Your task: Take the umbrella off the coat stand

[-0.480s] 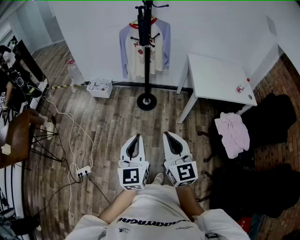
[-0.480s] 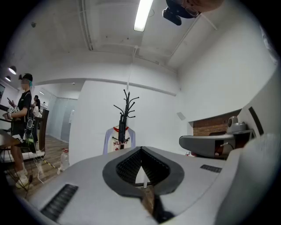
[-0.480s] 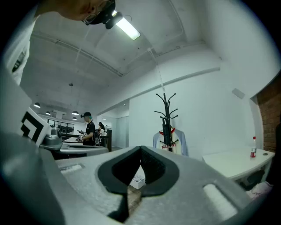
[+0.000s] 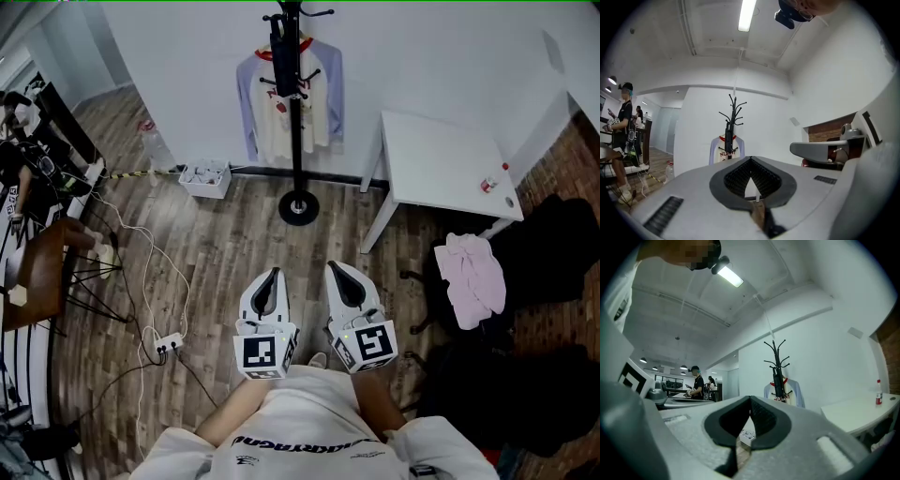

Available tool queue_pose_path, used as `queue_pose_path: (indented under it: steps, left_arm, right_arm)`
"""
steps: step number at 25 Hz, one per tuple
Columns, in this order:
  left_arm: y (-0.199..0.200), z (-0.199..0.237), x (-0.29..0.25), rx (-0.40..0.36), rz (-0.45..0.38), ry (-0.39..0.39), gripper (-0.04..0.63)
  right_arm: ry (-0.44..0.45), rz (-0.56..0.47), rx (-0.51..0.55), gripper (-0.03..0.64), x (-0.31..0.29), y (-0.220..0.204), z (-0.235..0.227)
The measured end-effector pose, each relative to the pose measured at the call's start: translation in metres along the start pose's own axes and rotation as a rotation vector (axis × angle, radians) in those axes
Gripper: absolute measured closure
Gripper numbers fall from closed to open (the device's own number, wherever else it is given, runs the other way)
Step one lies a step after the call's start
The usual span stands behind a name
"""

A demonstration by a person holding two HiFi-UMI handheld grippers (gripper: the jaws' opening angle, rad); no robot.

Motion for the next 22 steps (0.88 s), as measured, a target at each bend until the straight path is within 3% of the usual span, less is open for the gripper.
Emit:
queue_pose_path:
  steps: [6,15,22]
  left_arm:
    - [-0.014,-0.014,-0.026,-0.028,0.039,0.044,0.598]
    - [-0.018,-0.017,-0.05,-0.001,0.001,-0.011,0.598]
    - [-0.029,0.019,-0.085,0.024,-0.014,-0.028,0.598]
  right_arm:
    - [0.026,-0.001,-0.008,0.618,-0.014,-0.003,-0.035]
    - [0.054,0.03,-0.023,0.617,-0.037,-0.017,-0.046]
    - [0.039,0.025,0.019,0.617,-0.081,-0.022,-0.047]
Point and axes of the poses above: the fingertips, and each gripper's own axes: x backward along the fingers, z to its left, y out of its top, the point moved 4 cm from there along x, backward along the fingers, and after that the axes turned 14 degrees about -y, right-handed, at the moved point
